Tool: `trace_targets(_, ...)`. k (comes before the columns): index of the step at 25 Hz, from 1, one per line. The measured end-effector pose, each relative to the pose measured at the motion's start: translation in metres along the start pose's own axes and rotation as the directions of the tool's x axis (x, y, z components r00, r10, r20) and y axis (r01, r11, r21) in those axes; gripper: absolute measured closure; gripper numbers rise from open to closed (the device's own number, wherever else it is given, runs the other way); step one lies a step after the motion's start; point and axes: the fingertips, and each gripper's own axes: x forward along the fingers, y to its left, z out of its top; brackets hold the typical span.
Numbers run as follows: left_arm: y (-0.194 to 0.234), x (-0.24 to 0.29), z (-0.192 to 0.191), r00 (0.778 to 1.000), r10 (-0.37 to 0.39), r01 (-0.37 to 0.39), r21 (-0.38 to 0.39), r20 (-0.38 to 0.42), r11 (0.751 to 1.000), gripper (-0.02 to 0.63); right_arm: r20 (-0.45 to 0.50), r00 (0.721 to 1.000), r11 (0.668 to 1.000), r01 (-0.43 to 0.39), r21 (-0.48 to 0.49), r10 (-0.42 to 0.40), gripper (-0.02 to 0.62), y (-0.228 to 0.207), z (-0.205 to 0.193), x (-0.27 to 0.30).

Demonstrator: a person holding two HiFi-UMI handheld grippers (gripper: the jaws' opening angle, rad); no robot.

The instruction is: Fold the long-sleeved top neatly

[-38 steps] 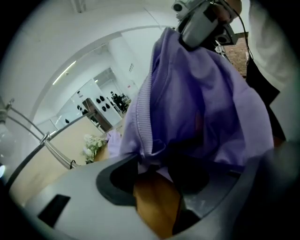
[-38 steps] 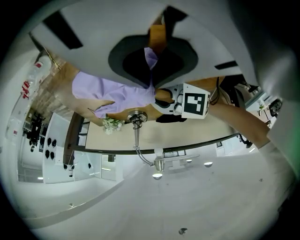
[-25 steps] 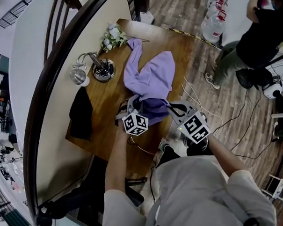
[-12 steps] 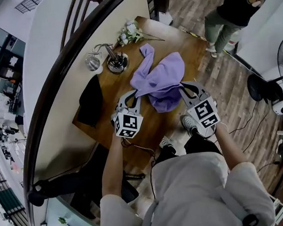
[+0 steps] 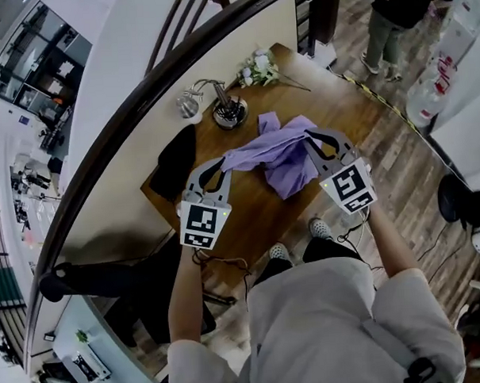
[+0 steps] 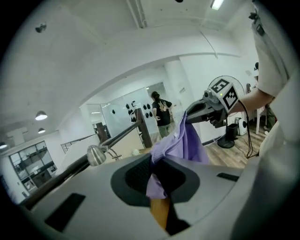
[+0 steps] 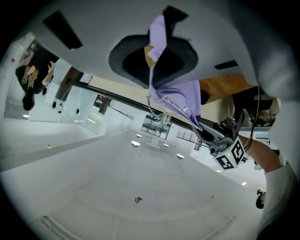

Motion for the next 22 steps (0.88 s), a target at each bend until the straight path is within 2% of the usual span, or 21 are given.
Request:
trace_targets(5,0.021,-0.023,0.045,0.991,0.137,-0.137,0.025,-0.002,0.99,0.566,0.111,0.992,0.995,-0.053,-0.087,0.063,0.566,-0.027,0.044,0.001)
trace_targets(9,0.029,-0.04,0.072,0.97,0.241,-0.239,0.061,-0.018,0.969,0.566,0.186,0.976,0.983,-0.086,-0.16,0.115,0.568,-0.039,0.073,-0.001)
trace_targets(12,0.035,-0.056,0.095,0.956,0.293,-0.291,0.055,-0.026,0.955,0.566,0.24,0.96,0.973,-0.095,-0.211,0.146,0.569,-0.047,0.097,-0.006)
trace_targets(17,0.036,-0.075,0.12,0.91,0.412,-0.405,0.115,-0.046,0.907,0.566,0.307,0.928,0.958,-0.135,-0.255,0.212,0.571,-0.054,0.122,-0.01)
trace_targets(22,0.028,-0.092,0.146,0.859,0.511,-0.501,0.143,-0.044,0.854,0.566,0.356,0.894,0.938,-0.164,-0.304,0.272,0.571,-0.062,0.142,-0.023)
